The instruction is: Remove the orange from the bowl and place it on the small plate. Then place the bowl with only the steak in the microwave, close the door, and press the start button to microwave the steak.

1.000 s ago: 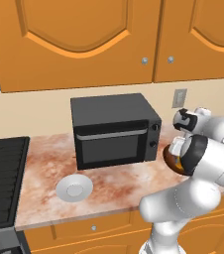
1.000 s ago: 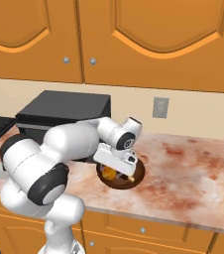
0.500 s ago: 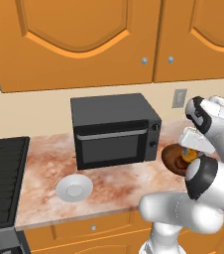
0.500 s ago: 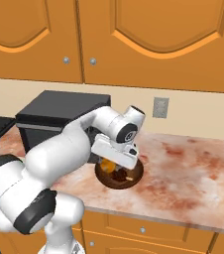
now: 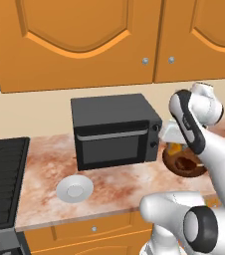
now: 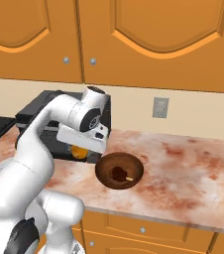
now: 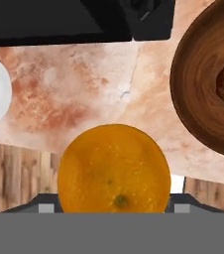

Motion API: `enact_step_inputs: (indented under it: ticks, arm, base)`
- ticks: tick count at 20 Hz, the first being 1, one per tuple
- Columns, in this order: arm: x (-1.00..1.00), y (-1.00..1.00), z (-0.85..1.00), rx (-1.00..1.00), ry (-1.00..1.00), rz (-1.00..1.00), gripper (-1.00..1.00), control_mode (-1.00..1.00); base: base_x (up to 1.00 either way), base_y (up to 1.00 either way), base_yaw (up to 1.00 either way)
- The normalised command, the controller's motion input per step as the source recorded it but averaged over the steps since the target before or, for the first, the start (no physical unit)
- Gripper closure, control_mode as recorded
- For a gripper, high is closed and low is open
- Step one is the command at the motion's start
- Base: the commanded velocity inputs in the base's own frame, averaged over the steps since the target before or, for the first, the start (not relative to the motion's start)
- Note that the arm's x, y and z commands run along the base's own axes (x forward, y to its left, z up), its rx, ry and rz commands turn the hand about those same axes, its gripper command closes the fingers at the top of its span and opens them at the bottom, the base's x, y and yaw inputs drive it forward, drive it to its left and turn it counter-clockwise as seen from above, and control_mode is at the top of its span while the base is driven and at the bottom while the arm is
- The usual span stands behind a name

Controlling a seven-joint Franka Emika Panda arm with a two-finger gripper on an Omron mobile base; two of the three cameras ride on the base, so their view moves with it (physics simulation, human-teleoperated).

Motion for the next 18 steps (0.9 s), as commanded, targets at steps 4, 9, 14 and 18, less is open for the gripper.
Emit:
enact_step_inputs:
  ticks: [4,9,14,18]
  arm:
    - [-0.15,1.00,-0.01,-0.26,-0.02,0.00,1.00,-1.00]
    - [0.01,1.00,-0.05,-0.24,0.03,0.00,1.00,-1.00]
    - [0.18,1.00,-0.12,-0.19,0.12,0.01,1.00,-1.00]
    - [0.08,1.00,-0.26,-0.12,0.13,0.06,1.00,-1.00]
  base:
    - [0.00,0.00,0.00]
    - [0.00,0.00,0.00]
    - [0.00,0.00,0.00]
    - [0.00,0.00,0.00]
